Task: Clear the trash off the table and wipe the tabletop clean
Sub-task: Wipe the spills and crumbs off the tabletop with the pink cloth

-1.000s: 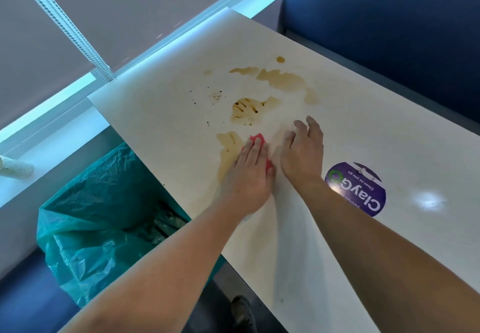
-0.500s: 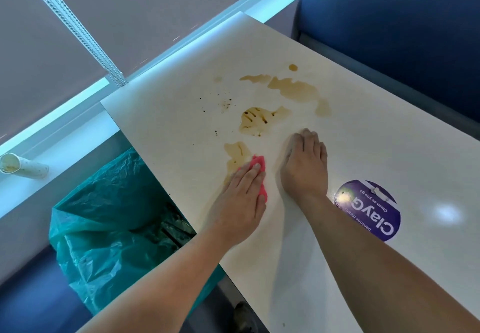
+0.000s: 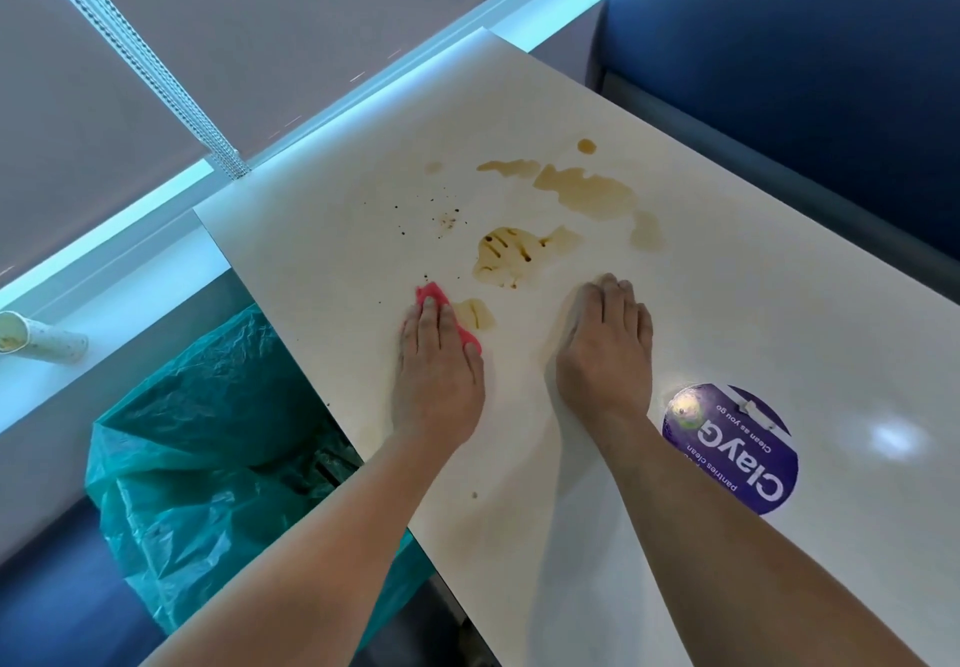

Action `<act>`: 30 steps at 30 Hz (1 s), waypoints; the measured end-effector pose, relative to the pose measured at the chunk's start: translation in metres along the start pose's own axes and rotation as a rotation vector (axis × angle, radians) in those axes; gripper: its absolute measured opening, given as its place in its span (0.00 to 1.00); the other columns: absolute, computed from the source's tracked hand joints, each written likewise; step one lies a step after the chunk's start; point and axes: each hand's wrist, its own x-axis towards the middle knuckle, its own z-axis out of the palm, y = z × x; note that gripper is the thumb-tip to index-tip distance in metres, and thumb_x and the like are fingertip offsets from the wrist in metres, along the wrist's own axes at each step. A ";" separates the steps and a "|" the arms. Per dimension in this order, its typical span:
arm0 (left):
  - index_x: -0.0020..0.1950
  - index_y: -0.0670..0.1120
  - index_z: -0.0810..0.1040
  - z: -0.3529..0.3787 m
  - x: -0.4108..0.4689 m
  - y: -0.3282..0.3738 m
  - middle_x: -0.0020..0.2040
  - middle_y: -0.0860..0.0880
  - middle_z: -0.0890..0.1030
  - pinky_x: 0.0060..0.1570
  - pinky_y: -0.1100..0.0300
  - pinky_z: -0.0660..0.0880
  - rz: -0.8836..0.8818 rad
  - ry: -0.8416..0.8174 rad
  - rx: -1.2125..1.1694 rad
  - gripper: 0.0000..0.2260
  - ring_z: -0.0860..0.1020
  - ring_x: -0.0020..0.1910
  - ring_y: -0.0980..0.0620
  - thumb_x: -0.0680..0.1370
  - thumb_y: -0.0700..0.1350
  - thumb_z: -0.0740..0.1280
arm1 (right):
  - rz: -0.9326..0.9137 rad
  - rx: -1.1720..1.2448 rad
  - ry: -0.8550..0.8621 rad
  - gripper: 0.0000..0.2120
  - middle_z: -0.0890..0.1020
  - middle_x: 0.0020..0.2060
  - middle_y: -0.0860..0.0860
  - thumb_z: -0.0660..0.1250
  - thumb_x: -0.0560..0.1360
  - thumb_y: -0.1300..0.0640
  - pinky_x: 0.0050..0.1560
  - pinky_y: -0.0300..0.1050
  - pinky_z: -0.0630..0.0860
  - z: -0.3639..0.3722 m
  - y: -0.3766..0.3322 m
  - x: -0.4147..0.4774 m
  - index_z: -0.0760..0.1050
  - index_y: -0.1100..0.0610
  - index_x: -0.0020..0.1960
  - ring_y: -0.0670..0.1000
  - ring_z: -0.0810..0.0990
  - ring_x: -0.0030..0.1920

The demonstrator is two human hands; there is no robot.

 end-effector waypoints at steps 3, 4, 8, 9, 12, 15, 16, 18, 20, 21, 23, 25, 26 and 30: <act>0.83 0.41 0.52 0.004 0.012 0.013 0.84 0.43 0.50 0.81 0.50 0.44 0.133 -0.038 0.014 0.27 0.45 0.83 0.46 0.86 0.52 0.46 | -0.002 0.002 -0.003 0.24 0.66 0.76 0.59 0.55 0.78 0.64 0.78 0.60 0.57 0.000 0.000 0.001 0.66 0.62 0.73 0.61 0.59 0.78; 0.83 0.41 0.53 0.004 0.009 0.011 0.84 0.45 0.51 0.81 0.51 0.45 0.205 -0.047 0.012 0.27 0.46 0.83 0.47 0.86 0.52 0.46 | -0.003 0.003 -0.005 0.24 0.66 0.76 0.59 0.54 0.78 0.63 0.78 0.59 0.57 0.000 0.001 0.001 0.66 0.62 0.74 0.61 0.59 0.79; 0.83 0.44 0.57 0.001 -0.010 -0.025 0.83 0.48 0.55 0.81 0.52 0.50 0.358 -0.022 -0.006 0.26 0.51 0.82 0.51 0.86 0.53 0.48 | -0.007 0.000 0.000 0.23 0.66 0.76 0.58 0.54 0.79 0.64 0.78 0.59 0.57 0.002 0.002 0.001 0.65 0.61 0.74 0.60 0.58 0.79; 0.82 0.43 0.59 0.001 -0.010 -0.033 0.83 0.47 0.57 0.81 0.51 0.51 0.328 -0.004 0.006 0.26 0.52 0.82 0.50 0.86 0.53 0.49 | -0.005 -0.001 0.001 0.23 0.66 0.76 0.58 0.54 0.79 0.63 0.78 0.59 0.57 0.002 0.002 0.001 0.65 0.61 0.74 0.60 0.58 0.79; 0.82 0.40 0.59 0.004 0.004 -0.033 0.82 0.44 0.58 0.81 0.49 0.50 0.162 0.023 0.030 0.27 0.53 0.82 0.47 0.86 0.52 0.47 | -0.003 -0.001 0.008 0.23 0.66 0.76 0.58 0.54 0.79 0.63 0.78 0.59 0.57 0.004 0.001 0.001 0.66 0.61 0.73 0.60 0.59 0.79; 0.82 0.40 0.56 0.009 0.008 -0.005 0.83 0.44 0.56 0.81 0.51 0.47 0.195 0.028 -0.004 0.27 0.51 0.82 0.47 0.86 0.51 0.46 | -0.003 -0.003 0.009 0.23 0.66 0.76 0.58 0.53 0.79 0.62 0.78 0.59 0.57 0.005 0.002 0.002 0.66 0.61 0.73 0.60 0.59 0.79; 0.83 0.41 0.56 0.011 0.003 0.004 0.83 0.44 0.56 0.81 0.51 0.49 0.288 0.027 -0.003 0.26 0.51 0.82 0.48 0.86 0.51 0.47 | -0.002 -0.001 0.004 0.23 0.66 0.76 0.58 0.52 0.79 0.62 0.78 0.59 0.57 0.005 0.002 0.002 0.65 0.61 0.73 0.60 0.59 0.79; 0.83 0.43 0.56 0.016 -0.015 0.012 0.84 0.47 0.55 0.80 0.50 0.51 0.443 -0.004 0.002 0.25 0.51 0.82 0.50 0.87 0.51 0.47 | -0.008 0.002 -0.004 0.24 0.66 0.76 0.57 0.49 0.79 0.60 0.78 0.59 0.56 0.004 0.002 0.002 0.65 0.61 0.73 0.60 0.58 0.79; 0.83 0.46 0.56 0.015 -0.024 0.002 0.84 0.50 0.54 0.81 0.51 0.50 0.476 -0.024 -0.011 0.25 0.50 0.82 0.53 0.87 0.52 0.48 | -0.013 0.007 0.003 0.24 0.66 0.76 0.57 0.48 0.79 0.60 0.78 0.59 0.57 0.003 0.002 0.002 0.65 0.61 0.73 0.60 0.58 0.79; 0.84 0.48 0.55 0.012 -0.023 -0.007 0.84 0.51 0.53 0.81 0.52 0.49 0.456 -0.023 -0.010 0.25 0.49 0.82 0.54 0.87 0.54 0.47 | -0.014 0.011 0.009 0.24 0.66 0.76 0.57 0.48 0.79 0.60 0.78 0.59 0.57 0.003 0.002 0.002 0.65 0.61 0.73 0.60 0.58 0.79; 0.84 0.47 0.53 0.008 -0.012 -0.022 0.84 0.51 0.52 0.81 0.51 0.48 0.356 -0.010 -0.006 0.26 0.48 0.82 0.54 0.87 0.54 0.45 | -0.014 0.014 0.023 0.23 0.66 0.75 0.58 0.51 0.79 0.61 0.78 0.59 0.57 0.005 0.001 0.002 0.66 0.61 0.73 0.60 0.59 0.78; 0.84 0.44 0.54 0.004 0.007 -0.023 0.84 0.49 0.53 0.81 0.51 0.48 0.248 0.004 0.001 0.26 0.49 0.83 0.52 0.86 0.53 0.46 | -0.011 0.015 0.033 0.22 0.67 0.75 0.58 0.52 0.79 0.62 0.77 0.59 0.59 0.007 0.002 0.003 0.66 0.61 0.73 0.61 0.60 0.78; 0.83 0.43 0.54 0.004 0.014 -0.018 0.84 0.48 0.53 0.81 0.51 0.49 0.215 0.013 0.000 0.26 0.50 0.83 0.51 0.86 0.52 0.47 | -0.009 0.019 0.038 0.22 0.67 0.75 0.58 0.52 0.79 0.62 0.77 0.60 0.59 0.007 0.003 0.003 0.66 0.61 0.72 0.61 0.61 0.78; 0.83 0.44 0.56 0.014 0.004 0.014 0.84 0.48 0.55 0.80 0.51 0.50 0.352 -0.020 -0.036 0.26 0.51 0.82 0.50 0.86 0.52 0.48 | 0.001 0.098 0.043 0.20 0.69 0.74 0.57 0.51 0.82 0.59 0.77 0.58 0.59 0.005 0.003 0.004 0.69 0.60 0.70 0.60 0.62 0.77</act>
